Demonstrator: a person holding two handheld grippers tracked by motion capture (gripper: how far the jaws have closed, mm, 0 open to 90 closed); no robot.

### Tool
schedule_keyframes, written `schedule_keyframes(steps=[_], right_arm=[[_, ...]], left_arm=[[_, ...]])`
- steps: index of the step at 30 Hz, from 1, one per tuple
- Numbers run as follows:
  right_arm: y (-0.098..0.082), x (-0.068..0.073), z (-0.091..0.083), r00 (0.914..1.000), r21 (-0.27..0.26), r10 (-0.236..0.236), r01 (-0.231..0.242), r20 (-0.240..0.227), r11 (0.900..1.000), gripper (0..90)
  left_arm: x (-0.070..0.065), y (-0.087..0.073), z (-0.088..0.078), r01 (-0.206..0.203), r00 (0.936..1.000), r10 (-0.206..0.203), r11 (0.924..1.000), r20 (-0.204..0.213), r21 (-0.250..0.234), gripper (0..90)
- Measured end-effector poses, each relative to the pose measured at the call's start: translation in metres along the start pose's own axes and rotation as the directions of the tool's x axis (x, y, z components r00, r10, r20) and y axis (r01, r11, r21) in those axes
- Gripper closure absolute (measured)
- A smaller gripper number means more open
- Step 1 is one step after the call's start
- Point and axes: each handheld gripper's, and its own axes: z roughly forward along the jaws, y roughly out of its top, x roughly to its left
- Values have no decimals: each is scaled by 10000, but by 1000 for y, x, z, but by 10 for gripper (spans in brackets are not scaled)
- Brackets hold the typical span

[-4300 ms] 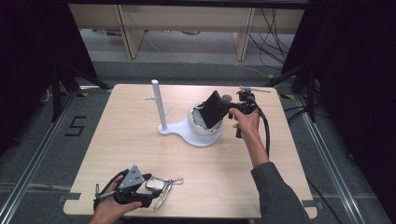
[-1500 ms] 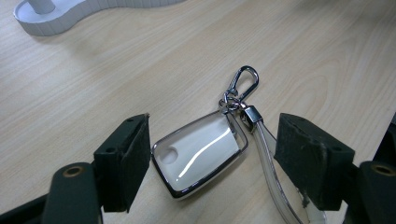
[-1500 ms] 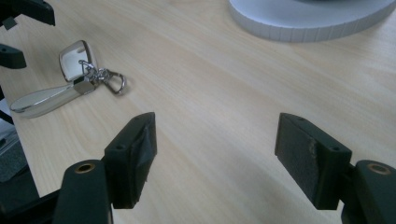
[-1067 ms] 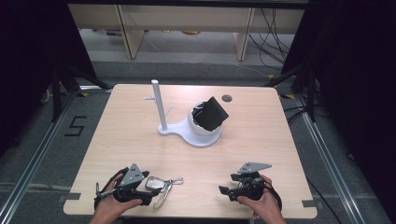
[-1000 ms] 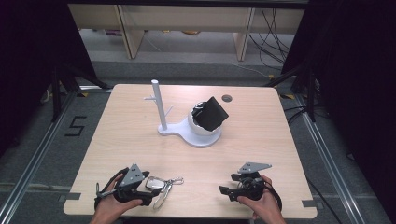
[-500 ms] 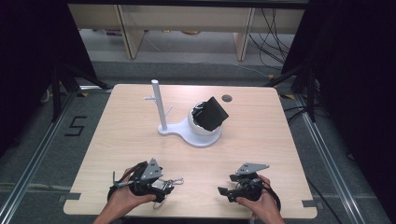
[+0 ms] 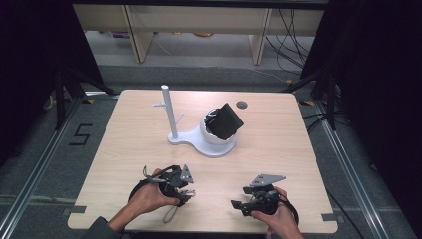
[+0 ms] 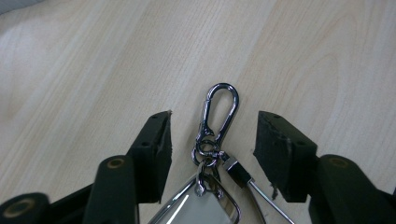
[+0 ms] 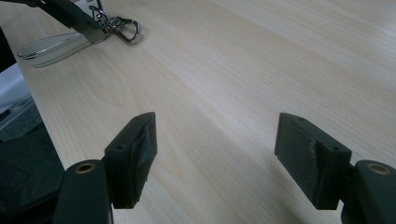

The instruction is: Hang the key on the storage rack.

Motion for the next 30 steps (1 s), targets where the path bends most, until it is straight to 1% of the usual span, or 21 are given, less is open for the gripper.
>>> schedule_keyframes(steps=[1,3,4,7,8,9,10,13,15,16,17,18,21,22,23,25,26,27,28,29,30], right_arm=[[0,0,0,10000,15,-19,19,-17,10000,307],[0,1,0,10000,17,-21,21,-17,10000,308],[0,0,0,10000,-2,-35,35,-21,10000,308],[0,1,0,10000,26,17,-17,-51,10000,308],[0,1,1,10000,-40,-41,40,-72,10000,309],[0,1,1,10000,-40,-41,40,-72,10000,309],[0,1,1,10000,-12,-41,41,-49,10000,310],[0,0,0,9999,-28,-17,16,-99,10000,311],[0,1,0,9999,-24,-17,17,-136,10000,311],[0,1,0,10000,-1,-28,28,-89,10000,311],[0,1,0,10000,-1,-28,28,-89,10000,311],[0,0,1,9999,-44,-69,69,-95,10000,311],[-1,1,2,9998,36,-97,97,-153,9999,312],[0,1,2,9998,40,-66,67,-183,10000,312],[0,1,2,9998,40,-66,67,-183,10000,312],[0,2,2,9998,38,-42,42,-191,10000,312],[-1,2,2,9997,19,-145,145,-187,9999,312],[-1,2,2,9997,25,-157,157,-178,9999,313],[0,2,2,9997,17,-143,143,-185,9999,315],[0,2,2,9997,17,-143,143,-185,9999,315],[0,2,2,9997,9,-129,130,-200,9999,316]], left_arm=[[0,2,1,-138,9999,137,9996,45,247,495],[0,4,4,-350,9994,351,9984,-35,446,514],[0,5,6,-380,9993,380,9981,13,477,524],[-1,8,11,-360,9988,334,9965,359,748,534],[-1,8,14,-538,9981,505,9933,342,1020,556],[-1,8,14,-538,9981,505,9933,342,1020,569],[0,9,16,-460,9981,415,9936,450,1034,569],[1,10,16,-477,9976,414,9921,555,1163,620],[1,11,16,-291,9962,165,9886,858,1480,644],[4,12,17,-433,9960,299,9860,845,1609,651],[4,12,17,-433,9960,299,9860,845,1609,651],[5,13,17,-401,9958,246,9831,885,1786,651],[6,17,18,-428,9938,205,9776,1092,2063,676],[6,20,18,-375,9938,130,9742,1105,2226,702],[6,20,18,-375,9938,130,9742,1105,2226,703],[6,22,19,-458,9941,208,9702,1064,2379,704],[5,23,20,-456,9939,191,9680,1086,2466,705],[5,24,20,-509,9939,239,9653,1074,2563,708],[3,27,20,-656,9940,390,9599,1019,2726,719],[3,27,20,-656,9940,390,9599,1019,2726,723],[1,28,20,-701,9940,436,9577,999,2790,723]])
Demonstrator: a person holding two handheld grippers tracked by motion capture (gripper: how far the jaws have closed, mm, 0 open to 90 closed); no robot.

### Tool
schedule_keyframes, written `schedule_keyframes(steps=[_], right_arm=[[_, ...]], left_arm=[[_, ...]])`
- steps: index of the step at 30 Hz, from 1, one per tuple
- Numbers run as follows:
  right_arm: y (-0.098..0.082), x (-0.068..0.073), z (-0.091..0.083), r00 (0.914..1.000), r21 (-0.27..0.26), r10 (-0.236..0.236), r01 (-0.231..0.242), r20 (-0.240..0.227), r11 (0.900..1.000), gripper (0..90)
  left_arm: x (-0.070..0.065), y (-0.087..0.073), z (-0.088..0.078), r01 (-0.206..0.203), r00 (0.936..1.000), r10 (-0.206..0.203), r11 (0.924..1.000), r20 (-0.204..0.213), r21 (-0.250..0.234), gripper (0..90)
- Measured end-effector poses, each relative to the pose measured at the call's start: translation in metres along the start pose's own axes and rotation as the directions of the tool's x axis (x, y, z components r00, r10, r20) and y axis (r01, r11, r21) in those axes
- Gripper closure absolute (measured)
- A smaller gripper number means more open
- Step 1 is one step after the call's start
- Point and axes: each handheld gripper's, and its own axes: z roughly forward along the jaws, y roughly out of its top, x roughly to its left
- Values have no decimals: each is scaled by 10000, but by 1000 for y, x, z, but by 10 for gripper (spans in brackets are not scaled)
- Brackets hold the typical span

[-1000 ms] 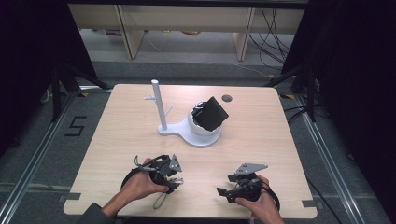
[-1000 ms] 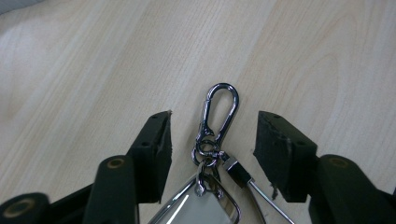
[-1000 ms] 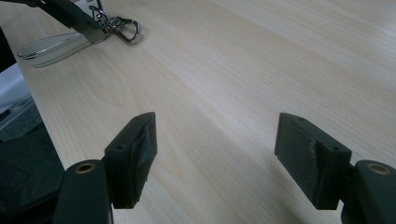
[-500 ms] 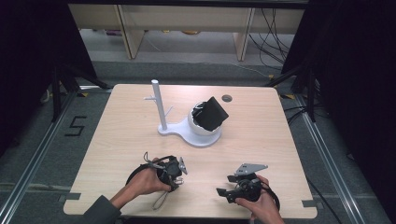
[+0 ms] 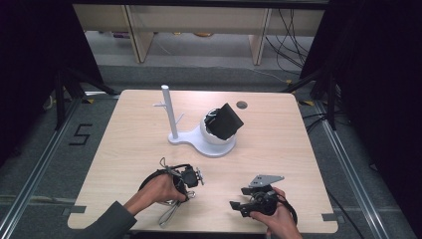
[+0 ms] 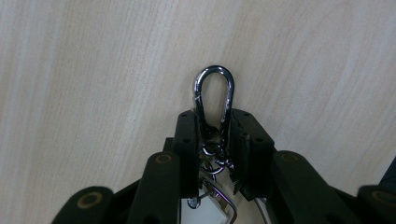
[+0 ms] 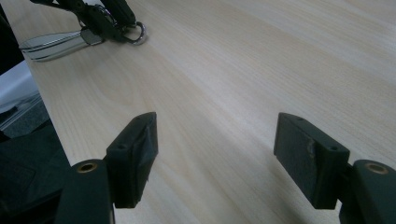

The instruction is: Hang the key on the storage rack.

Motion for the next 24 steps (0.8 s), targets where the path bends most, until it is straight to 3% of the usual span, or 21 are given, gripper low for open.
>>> schedule_keyframes(steps=[1,5,10,11,19,24], right_arm=[[0,0,0,10000,10,-21,21,-21,10000,317],[0,0,0,10000,1,-20,20,-15,10000,318],[0,0,0,10000,9,38,-38,-32,10000,321],[0,0,0,10000,9,38,-38,-32,10000,321],[-1,-1,0,10000,5,-5,5,-75,10000,322],[-1,-1,0,10000,7,-23,23,-79,10000,322]], left_arm=[[1,1,0,-196,9998,196,9998,-70,9,729],[5,-2,0,-155,9996,158,9997,225,-168,738],[8,-7,-1,-97,9997,117,9965,237,-826,785],[8,-7,-1,-97,9997,117,9965,237,-826,858],[7,-7,-1,-310,9988,336,9971,352,-702,859],[7,-7,-2,-574,9980,588,9965,220,-606,860]])
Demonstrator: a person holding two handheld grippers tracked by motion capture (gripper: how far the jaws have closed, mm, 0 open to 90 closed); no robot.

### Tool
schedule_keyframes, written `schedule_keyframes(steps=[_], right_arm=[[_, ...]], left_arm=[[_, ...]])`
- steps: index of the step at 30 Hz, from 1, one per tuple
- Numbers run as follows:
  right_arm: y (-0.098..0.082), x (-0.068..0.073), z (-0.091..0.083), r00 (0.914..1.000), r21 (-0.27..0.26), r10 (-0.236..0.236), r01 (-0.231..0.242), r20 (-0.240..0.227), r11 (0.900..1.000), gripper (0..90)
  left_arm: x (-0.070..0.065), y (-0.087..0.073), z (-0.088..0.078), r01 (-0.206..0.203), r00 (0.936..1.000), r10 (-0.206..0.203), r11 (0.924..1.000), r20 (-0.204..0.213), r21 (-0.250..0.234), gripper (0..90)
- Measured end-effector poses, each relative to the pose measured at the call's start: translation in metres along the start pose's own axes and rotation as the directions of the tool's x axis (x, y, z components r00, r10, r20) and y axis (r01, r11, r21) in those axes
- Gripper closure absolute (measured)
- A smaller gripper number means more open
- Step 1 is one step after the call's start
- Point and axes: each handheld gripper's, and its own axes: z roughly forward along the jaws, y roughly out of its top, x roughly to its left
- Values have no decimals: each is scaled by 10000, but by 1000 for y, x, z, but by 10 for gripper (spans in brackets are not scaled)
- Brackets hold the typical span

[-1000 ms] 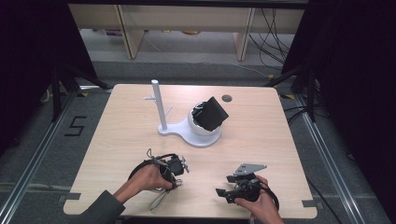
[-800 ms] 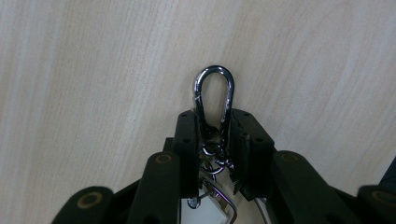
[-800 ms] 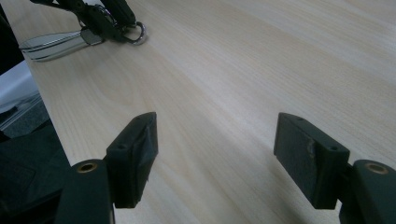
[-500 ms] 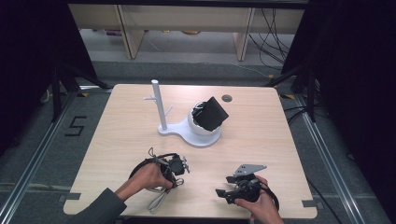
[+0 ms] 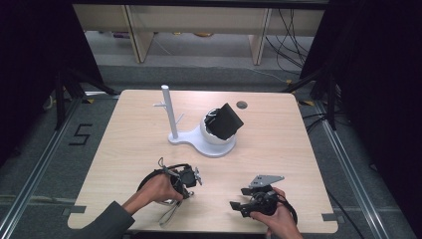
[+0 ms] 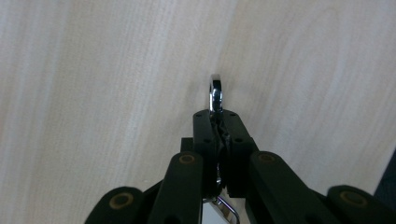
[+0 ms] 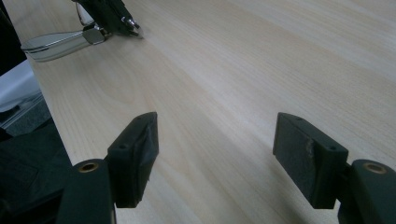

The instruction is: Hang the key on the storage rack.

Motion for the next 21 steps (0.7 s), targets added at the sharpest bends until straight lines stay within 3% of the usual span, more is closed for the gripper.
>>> schedule_keyframes(steps=[2,7,21], right_arm=[[0,0,0,10000,39,14,-14,14,10000,322],[0,0,-1,10000,-3,78,-78,24,10000,322],[0,-1,-1,10000,-29,86,-86,33,10000,322]], left_arm=[[-1,-1,-1,168,9998,-168,9999,-73,3,860],[1,-4,-9,152,9997,-155,9998,-178,-135,860],[17,-20,-57,768,9952,-792,9961,-580,-423,860]])
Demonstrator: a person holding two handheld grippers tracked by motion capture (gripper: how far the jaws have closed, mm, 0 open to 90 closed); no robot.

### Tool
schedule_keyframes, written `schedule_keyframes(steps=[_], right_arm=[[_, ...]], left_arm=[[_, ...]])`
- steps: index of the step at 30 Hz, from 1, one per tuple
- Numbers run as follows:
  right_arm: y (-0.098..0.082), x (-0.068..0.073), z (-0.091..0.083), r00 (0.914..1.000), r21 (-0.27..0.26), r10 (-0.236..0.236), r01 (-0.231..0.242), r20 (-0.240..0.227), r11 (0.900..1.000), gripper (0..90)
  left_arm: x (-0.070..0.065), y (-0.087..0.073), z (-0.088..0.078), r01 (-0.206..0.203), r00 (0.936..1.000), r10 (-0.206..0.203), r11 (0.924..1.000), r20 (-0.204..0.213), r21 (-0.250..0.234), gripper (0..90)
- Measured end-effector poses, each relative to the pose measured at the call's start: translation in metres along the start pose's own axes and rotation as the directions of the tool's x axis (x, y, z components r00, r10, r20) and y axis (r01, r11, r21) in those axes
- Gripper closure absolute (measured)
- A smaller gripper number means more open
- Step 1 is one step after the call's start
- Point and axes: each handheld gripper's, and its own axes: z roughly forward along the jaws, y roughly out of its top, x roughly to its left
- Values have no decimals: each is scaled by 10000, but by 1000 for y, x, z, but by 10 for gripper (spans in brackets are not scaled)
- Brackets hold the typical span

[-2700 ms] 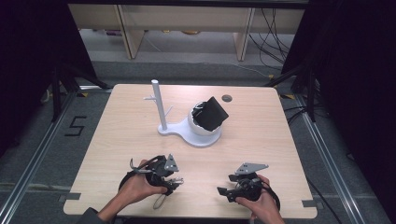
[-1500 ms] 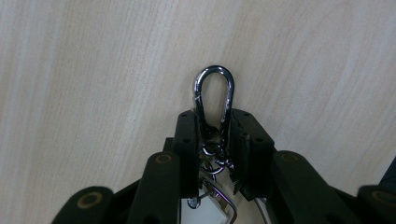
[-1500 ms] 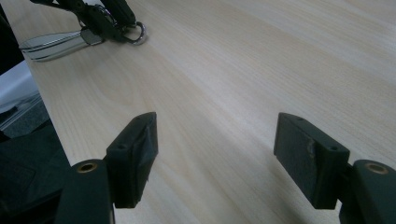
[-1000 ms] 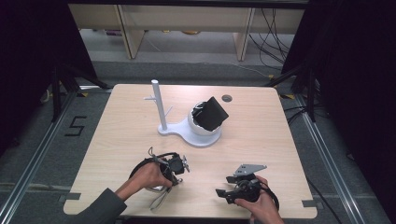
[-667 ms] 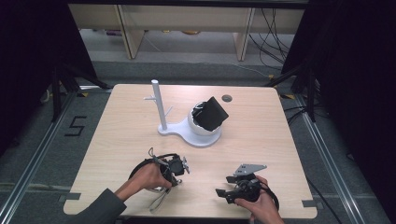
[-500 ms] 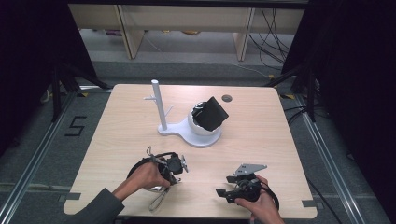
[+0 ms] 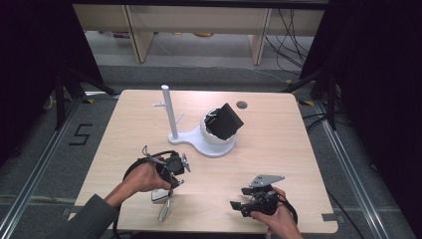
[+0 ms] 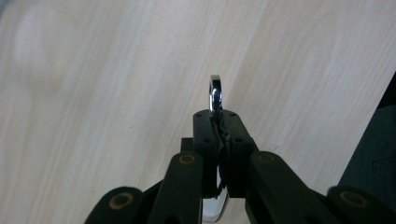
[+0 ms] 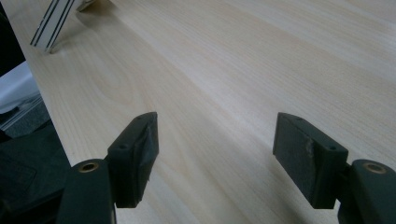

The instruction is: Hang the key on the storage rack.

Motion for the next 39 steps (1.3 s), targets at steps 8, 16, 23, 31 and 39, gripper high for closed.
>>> schedule_keyframes(steps=[8,16,23,31,39], right_arm=[[0,0,0,10000,43,5,-5,-35,10000,322],[-1,0,1,10000,119,20,-20,-26,9999,322],[-1,0,0,10000,107,55,-54,-45,9999,322],[0,0,1,10000,109,53,-52,-54,9999,322],[-1,0,1,10000,130,18,-18,-38,9999,322]], left_arm=[[10,-6,-26,270,9995,-273,9994,-146,-229,860],[29,-17,-61,845,9951,-874,9947,-471,-587,859],[50,-28,-80,1502,9845,-1547,9870,-830,-579,859],[77,-40,-96,2351,9642,-2416,9695,-1091,-696,859],[100,-35,-117,2853,9454,-2950,9546,-1388,-855,859]])
